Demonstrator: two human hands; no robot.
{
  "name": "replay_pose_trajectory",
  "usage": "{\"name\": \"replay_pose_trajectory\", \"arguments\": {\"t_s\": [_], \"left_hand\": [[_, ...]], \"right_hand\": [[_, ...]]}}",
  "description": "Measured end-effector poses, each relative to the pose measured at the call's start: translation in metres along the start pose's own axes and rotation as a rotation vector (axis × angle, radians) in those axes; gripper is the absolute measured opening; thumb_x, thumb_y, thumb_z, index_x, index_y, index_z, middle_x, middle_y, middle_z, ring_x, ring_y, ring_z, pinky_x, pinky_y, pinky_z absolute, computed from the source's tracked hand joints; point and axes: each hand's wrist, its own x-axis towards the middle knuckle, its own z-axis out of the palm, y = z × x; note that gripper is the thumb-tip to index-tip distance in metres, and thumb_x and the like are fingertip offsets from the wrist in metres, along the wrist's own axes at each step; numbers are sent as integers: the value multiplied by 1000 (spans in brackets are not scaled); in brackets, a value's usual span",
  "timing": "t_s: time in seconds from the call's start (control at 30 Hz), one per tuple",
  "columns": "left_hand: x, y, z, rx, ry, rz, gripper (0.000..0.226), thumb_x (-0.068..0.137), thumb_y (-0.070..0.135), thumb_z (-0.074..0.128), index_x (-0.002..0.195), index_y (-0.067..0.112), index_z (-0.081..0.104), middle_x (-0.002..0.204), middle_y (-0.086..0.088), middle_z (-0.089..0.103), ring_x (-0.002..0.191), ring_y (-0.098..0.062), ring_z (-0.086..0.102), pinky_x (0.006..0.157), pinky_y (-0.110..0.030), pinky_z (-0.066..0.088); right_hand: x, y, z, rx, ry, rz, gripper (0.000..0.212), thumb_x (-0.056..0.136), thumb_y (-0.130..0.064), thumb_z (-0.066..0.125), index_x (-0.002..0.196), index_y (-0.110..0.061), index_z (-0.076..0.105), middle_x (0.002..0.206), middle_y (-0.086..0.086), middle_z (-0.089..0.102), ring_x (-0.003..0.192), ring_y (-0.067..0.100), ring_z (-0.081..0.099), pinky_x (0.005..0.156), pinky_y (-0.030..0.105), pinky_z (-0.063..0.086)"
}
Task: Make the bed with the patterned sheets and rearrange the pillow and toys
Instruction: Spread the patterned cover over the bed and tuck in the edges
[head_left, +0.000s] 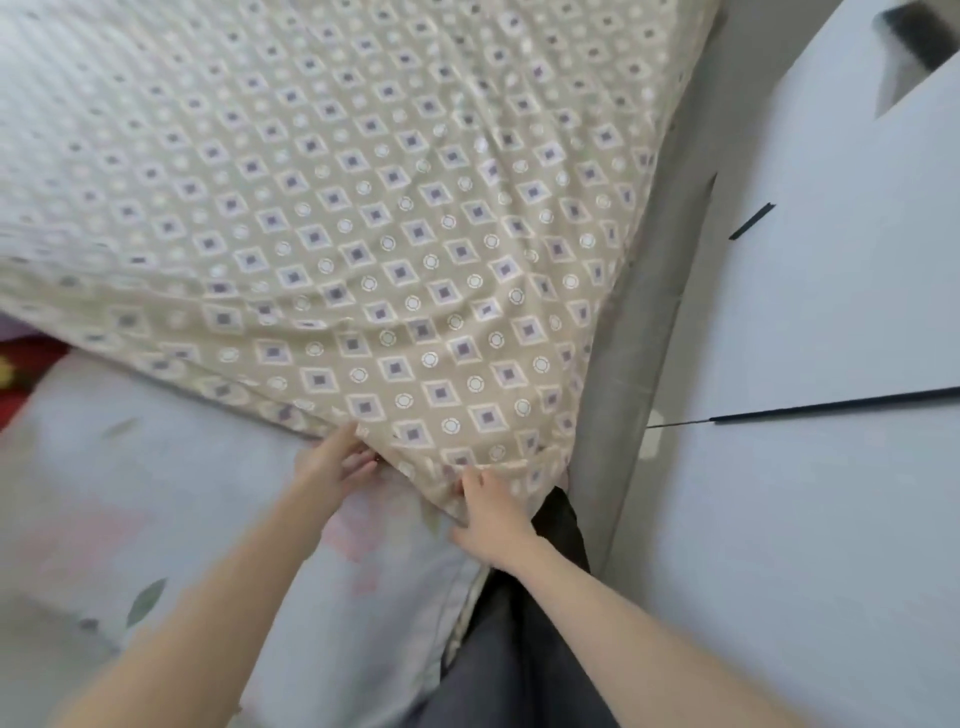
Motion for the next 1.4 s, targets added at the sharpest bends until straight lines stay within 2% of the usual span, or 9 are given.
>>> {"name": "replay_pose_trajectory", "arguments": {"t_s": [0.2,0.47,0.63,0.8,0.97,1.13,1.2,1.33,1.4], "left_hand": [[11,25,-6,189,18,27,27,87,32,67,95,9,56,88,-3,61,69,-16,60,52,-27,57],[21,45,10,392,77,87,14,88,5,52,75,10,50,66,-5,52,56,-18,52,52,-29,49],[13,71,36,414,66,204,18,85,5,54,69,12,50,58,-4,54,43,-16,52,38,-16,48],[11,90,63,454,47,198,23,87,0,55,66,10,50,45,-4,52,40,-15,48,32,-14,42],[23,105,80,547,44,211,21,84,5,62,65,10,53,32,2,48,42,-18,48,45,-23,41],[36,112,95,588,52,215,29,81,1,66,61,12,47,30,2,47,24,-6,43,33,-12,36],[42,114,100,601,50,221,27,80,-2,66,61,8,50,32,1,49,26,-7,45,35,-14,42],[49,118,107,618,53,220,21,81,0,67,64,4,55,33,1,51,27,-5,48,38,-16,49],[51,120,113,614,61,221,20,83,-1,64,66,3,54,32,1,50,25,-5,45,35,-14,46]], "right_hand": [[7,3,13,-96,122,36,66,89,-29,60,141,-9,25,137,13,38,123,29,41,94,36,43],[15,12,18,-301,63,3,71,85,-43,59,135,-5,25,133,15,31,112,30,42,90,37,41],[25,7,21,-469,97,37,51,99,-30,34,137,4,29,135,18,34,127,36,32,93,40,41],[25,2,23,-224,69,133,64,91,-51,45,135,-7,29,138,17,29,121,37,40,95,46,41],[38,8,27,-241,55,242,58,93,-29,49,139,-5,21,139,21,28,120,41,40,94,47,42],[48,16,29,-325,-49,386,56,89,-10,51,138,-5,23,143,19,22,130,56,26,100,67,32],[53,23,30,-339,-31,376,56,87,-4,49,137,-1,25,142,22,23,123,52,37,99,63,34],[44,36,13,-338,160,230,36,65,-10,75,99,-4,63,95,16,62,74,30,64,69,41,54],[39,50,-5,-251,235,192,20,71,-12,72,90,-11,65,80,7,66,72,27,65,67,35,53]]}}
